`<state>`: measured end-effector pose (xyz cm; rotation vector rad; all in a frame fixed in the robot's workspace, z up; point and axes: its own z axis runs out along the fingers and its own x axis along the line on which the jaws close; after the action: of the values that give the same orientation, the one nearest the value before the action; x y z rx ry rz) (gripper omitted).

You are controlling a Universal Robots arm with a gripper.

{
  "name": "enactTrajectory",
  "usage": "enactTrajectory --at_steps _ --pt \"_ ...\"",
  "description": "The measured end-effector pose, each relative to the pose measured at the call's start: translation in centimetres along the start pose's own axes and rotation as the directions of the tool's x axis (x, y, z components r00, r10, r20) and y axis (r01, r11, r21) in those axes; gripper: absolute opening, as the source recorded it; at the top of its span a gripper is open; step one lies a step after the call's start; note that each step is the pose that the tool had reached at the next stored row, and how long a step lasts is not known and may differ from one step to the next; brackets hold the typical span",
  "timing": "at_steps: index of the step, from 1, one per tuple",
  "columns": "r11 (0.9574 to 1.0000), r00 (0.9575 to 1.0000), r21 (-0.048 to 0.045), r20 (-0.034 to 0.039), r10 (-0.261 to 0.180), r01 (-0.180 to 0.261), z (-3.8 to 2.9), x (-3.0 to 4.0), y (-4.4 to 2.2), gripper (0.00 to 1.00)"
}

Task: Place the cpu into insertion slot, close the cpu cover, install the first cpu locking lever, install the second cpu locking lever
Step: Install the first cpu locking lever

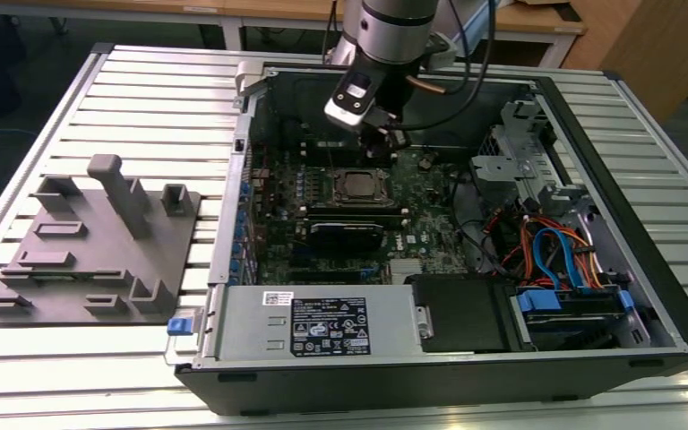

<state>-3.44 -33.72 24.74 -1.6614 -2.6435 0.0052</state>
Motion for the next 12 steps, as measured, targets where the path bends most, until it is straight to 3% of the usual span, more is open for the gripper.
enactTrajectory --at_steps 4,8,12 --pt "0.9989 0.9989 -0.0027 0.0022 -0.047 0.047 0.02 0.0 -0.01 0.1" --pt "0.9979 0.9982 -0.0281 0.0148 -0.058 0.059 0.02 0.01 -0.02 0.1" --pt "0.9964 0.9969 -0.0327 0.0166 -0.078 0.078 -0.1 0.01 -0.02 0.1"
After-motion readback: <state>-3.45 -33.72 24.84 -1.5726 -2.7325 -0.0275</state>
